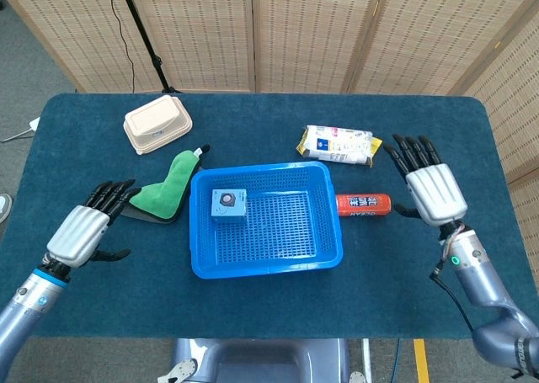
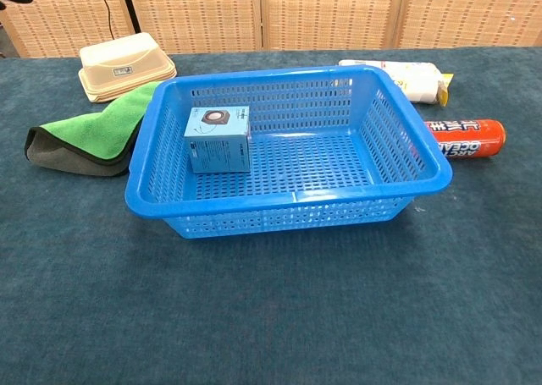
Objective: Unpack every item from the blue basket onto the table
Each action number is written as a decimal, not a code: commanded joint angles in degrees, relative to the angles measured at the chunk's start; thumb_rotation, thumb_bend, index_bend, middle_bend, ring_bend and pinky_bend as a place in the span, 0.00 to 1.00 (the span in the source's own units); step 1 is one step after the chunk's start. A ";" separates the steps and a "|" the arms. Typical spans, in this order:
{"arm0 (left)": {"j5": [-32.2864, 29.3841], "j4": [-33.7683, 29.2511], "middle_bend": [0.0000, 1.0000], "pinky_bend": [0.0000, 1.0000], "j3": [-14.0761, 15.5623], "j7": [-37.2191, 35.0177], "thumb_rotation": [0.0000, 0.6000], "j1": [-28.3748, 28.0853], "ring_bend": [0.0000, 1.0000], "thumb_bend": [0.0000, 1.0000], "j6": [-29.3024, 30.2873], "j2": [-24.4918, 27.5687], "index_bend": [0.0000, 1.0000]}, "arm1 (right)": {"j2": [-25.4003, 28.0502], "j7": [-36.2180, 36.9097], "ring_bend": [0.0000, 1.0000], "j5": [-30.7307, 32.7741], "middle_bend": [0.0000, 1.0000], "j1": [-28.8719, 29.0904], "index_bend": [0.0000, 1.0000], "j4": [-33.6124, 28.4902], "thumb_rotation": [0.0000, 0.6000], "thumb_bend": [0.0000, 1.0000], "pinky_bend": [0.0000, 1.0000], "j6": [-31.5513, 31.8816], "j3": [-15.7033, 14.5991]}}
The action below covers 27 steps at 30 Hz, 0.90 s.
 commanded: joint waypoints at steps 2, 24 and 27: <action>-0.18 -2.93 0.00 0.00 -1.59 2.44 1.00 -3.05 0.00 0.11 -2.85 -0.38 0.00 | 2.18 3.06 0.00 -6.20 0.00 -6.45 0.00 0.71 1.00 0.00 0.00 5.89 -4.67; -34.73 -1.97 0.00 0.00 -6.50 38.03 1.00 -21.71 0.00 0.11 -14.10 -20.66 0.00 | -2.81 16.64 0.00 -14.95 0.00 -22.03 0.00 15.87 1.00 0.00 0.00 19.42 -6.51; -36.56 -0.92 0.00 0.00 -6.49 38.79 1.00 -22.98 0.00 0.11 -13.80 -22.49 0.00 | -2.11 16.72 0.00 -15.68 0.00 -22.57 0.00 15.20 1.00 0.00 0.00 20.01 -6.14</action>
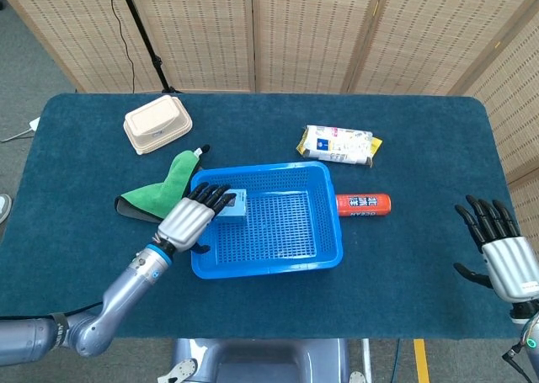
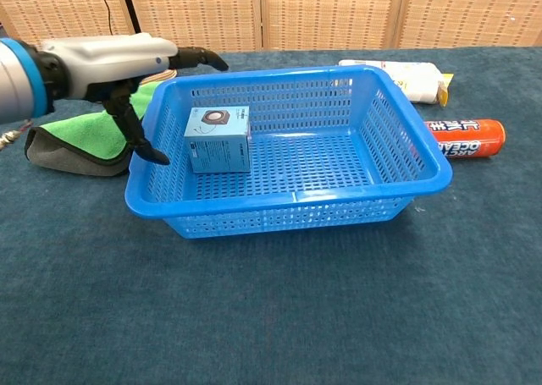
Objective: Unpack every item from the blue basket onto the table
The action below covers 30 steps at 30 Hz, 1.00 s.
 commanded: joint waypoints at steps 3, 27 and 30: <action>-2.87 1.96 0.00 0.00 -0.30 1.94 1.00 -2.44 0.00 0.11 1.08 -2.90 0.00 | 0.90 0.48 0.00 -0.86 0.00 -0.87 0.00 -0.99 1.00 0.00 0.00 0.81 0.75; -12.71 13.12 0.00 0.00 -0.01 2.57 1.00 -9.69 0.00 0.12 -0.57 -10.30 0.00 | 1.64 3.46 0.00 -0.34 0.00 -2.50 0.00 -1.40 1.00 0.00 0.00 -1.55 4.49; -13.22 14.32 0.00 0.00 0.25 2.07 1.00 -9.98 0.00 0.12 -0.61 -11.05 0.00 | 1.69 3.64 0.00 -0.35 0.00 -2.62 0.00 -1.42 1.00 0.00 0.00 -1.83 4.79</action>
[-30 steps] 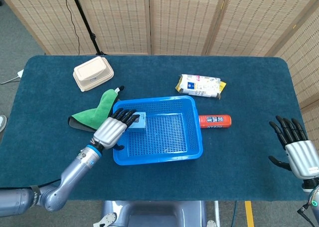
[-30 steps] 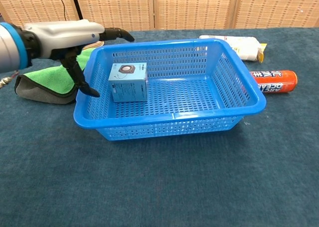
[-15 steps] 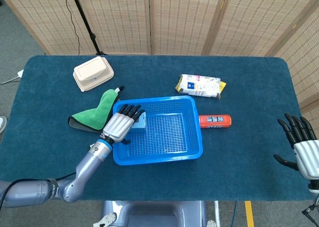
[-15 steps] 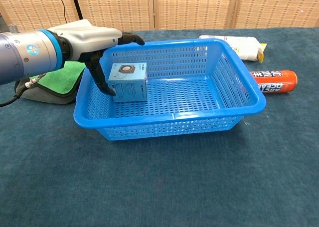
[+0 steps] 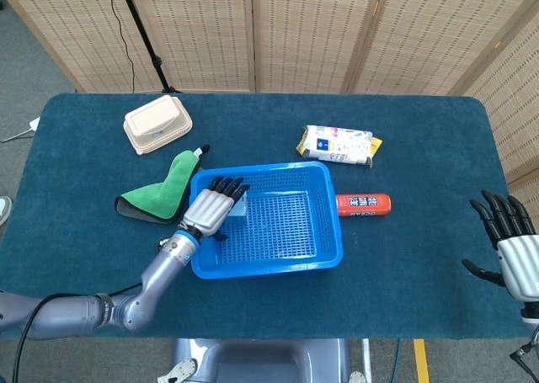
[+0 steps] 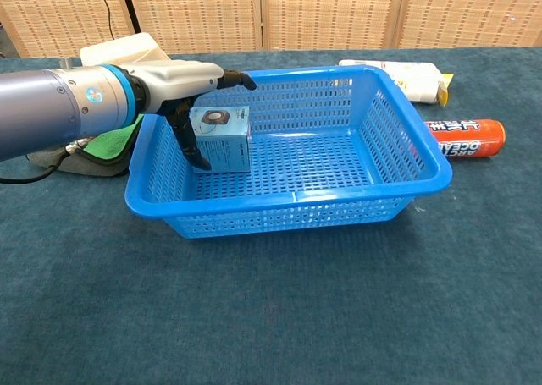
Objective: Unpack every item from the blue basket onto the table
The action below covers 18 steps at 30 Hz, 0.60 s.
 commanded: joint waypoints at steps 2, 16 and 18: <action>-0.87 1.63 0.00 0.00 0.34 -0.69 1.00 -0.50 0.00 0.12 -0.31 -1.00 0.00 | 0.10 0.37 0.00 -0.08 0.00 -0.14 0.00 -0.03 1.00 0.00 0.00 -0.19 0.33; -0.43 8.41 0.00 0.09 0.55 -3.74 1.00 -1.68 0.00 0.17 -1.48 -5.50 0.00 | 0.18 0.75 0.00 -0.13 0.00 -0.54 0.00 -0.06 1.00 0.00 0.00 -0.98 1.44; -0.87 8.82 0.00 0.12 0.62 -3.33 1.00 -1.93 0.00 0.19 -1.35 -5.89 0.00 | 0.19 0.68 0.00 -0.10 0.00 -0.58 0.00 -0.09 1.00 0.00 0.00 -1.13 1.59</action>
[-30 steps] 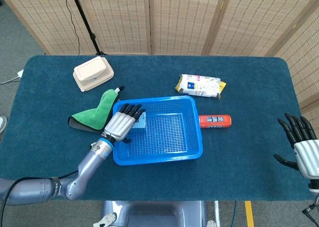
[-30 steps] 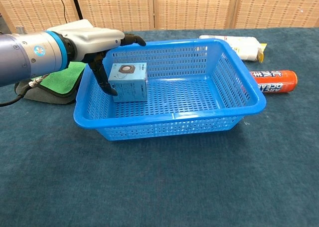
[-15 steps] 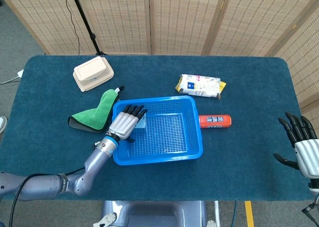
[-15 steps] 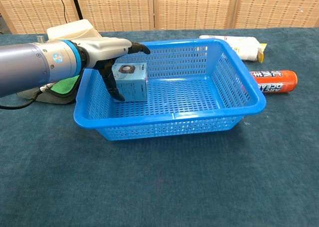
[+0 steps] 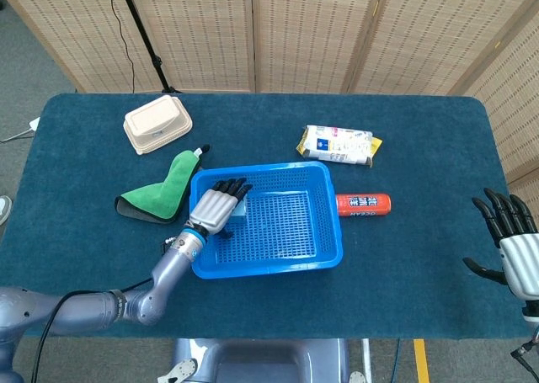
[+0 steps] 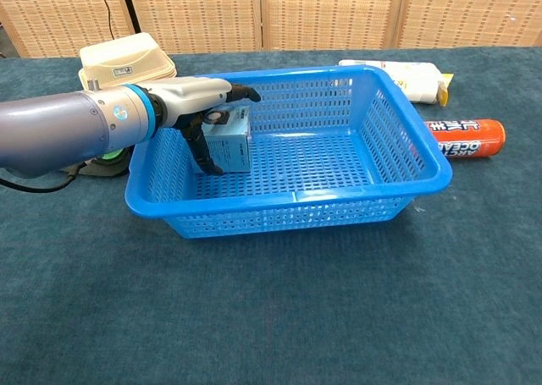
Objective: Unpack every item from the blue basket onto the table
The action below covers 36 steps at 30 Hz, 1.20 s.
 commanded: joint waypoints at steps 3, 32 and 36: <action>-0.81 0.93 0.00 0.22 0.20 0.92 1.00 -0.51 0.00 0.20 0.65 -1.04 0.00 | -0.04 -0.02 0.00 0.03 0.00 -0.06 0.00 -0.05 1.00 0.00 0.00 -0.29 0.30; 14.29 -13.80 0.19 0.49 -3.93 -10.05 1.00 7.72 0.28 0.35 13.25 11.42 0.29 | 0.30 1.43 0.00 -0.38 0.00 -0.54 0.00 -0.32 1.00 0.00 0.00 -1.20 1.12; 15.76 -15.80 0.19 0.49 -3.09 -12.22 1.00 10.40 0.28 0.35 14.05 16.05 0.29 | 0.36 1.30 0.00 -0.68 0.00 -0.61 0.00 -0.61 1.00 0.00 0.00 -1.12 1.06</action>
